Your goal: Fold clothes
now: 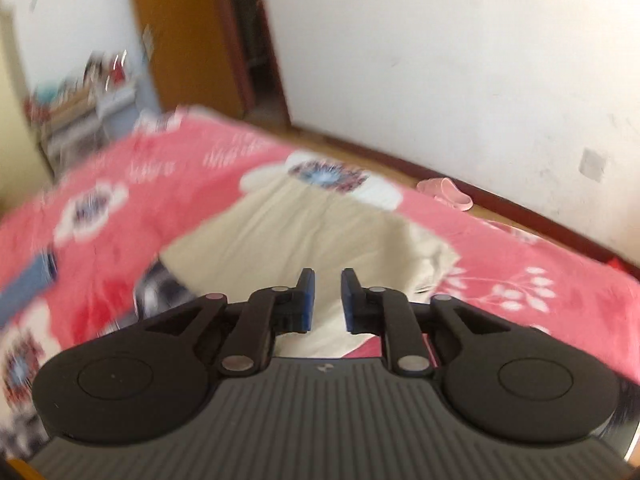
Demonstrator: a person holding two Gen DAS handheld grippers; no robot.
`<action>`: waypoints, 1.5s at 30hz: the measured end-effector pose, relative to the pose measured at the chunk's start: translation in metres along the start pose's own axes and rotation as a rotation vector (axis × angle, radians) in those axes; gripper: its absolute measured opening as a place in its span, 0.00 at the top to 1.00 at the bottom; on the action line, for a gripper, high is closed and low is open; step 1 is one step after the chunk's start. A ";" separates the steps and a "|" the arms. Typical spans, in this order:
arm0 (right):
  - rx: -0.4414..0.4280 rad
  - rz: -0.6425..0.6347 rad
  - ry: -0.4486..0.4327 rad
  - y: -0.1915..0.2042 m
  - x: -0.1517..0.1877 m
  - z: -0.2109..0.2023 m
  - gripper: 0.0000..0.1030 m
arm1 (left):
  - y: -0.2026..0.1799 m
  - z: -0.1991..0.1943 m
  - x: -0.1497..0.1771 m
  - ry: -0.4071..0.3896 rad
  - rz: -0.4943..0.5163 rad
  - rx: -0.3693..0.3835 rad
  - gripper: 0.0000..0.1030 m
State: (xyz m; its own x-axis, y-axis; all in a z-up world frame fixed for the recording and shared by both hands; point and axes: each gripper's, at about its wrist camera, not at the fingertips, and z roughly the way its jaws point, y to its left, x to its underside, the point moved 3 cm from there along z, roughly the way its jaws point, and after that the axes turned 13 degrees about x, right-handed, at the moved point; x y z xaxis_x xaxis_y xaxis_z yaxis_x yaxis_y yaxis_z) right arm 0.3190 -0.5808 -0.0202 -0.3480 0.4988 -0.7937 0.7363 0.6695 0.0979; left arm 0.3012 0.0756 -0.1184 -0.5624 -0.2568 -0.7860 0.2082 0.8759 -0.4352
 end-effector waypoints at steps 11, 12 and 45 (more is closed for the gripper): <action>-0.668 -0.350 0.248 0.092 0.118 -0.116 0.74 | -0.098 -0.046 0.011 0.045 0.405 0.186 0.34; -0.699 -0.369 0.296 0.102 0.132 -0.118 0.74 | -0.109 -0.044 0.017 0.099 0.467 0.209 0.35; -0.483 0.214 0.498 0.021 0.126 -0.009 0.87 | -0.109 0.018 0.035 0.508 0.491 0.471 0.91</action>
State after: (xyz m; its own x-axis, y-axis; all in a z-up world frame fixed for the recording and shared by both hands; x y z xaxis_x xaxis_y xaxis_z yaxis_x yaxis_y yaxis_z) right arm 0.2852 -0.4989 -0.1123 -0.5326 0.7606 -0.3712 0.5192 0.6400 0.5664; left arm 0.2731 -0.0360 -0.1067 -0.5888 0.4209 -0.6901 0.7708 0.5494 -0.3226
